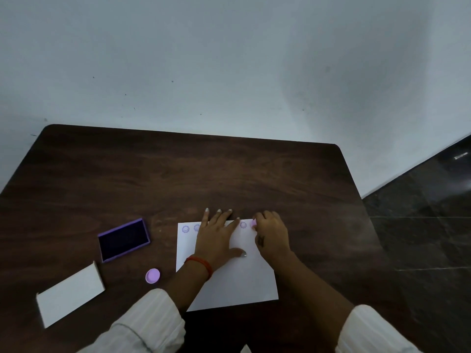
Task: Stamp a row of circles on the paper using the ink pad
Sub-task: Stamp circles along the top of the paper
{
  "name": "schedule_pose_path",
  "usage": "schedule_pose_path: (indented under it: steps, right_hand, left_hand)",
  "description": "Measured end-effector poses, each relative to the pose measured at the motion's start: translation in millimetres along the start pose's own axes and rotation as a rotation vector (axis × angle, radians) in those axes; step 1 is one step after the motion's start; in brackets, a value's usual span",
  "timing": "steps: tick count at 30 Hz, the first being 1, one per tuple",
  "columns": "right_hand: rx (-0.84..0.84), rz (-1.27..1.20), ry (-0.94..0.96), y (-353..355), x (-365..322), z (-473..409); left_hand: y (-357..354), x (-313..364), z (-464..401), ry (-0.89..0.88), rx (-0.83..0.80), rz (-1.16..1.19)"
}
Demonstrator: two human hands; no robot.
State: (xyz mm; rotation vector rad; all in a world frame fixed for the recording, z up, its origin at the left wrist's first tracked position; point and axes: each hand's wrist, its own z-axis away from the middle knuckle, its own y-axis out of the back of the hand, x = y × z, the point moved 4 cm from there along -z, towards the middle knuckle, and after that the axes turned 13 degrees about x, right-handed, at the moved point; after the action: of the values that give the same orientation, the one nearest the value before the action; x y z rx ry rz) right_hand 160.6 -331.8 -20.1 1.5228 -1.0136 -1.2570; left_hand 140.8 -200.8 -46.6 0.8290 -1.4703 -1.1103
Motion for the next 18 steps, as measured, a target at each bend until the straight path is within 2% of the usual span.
schedule_pose_path:
  steps: [10, 18]
  right_hand:
    - [0.075, -0.055, 0.032, -3.1, 4.2, 2.0]
    - [0.067, -0.051, 0.036, -1.7, 4.2, 2.8]
  left_hand:
    - [-8.0, -3.9, 0.2, -0.005, 0.043, 0.037]
    - [-6.8, -4.8, 1.4, -0.003, 0.052, 0.054]
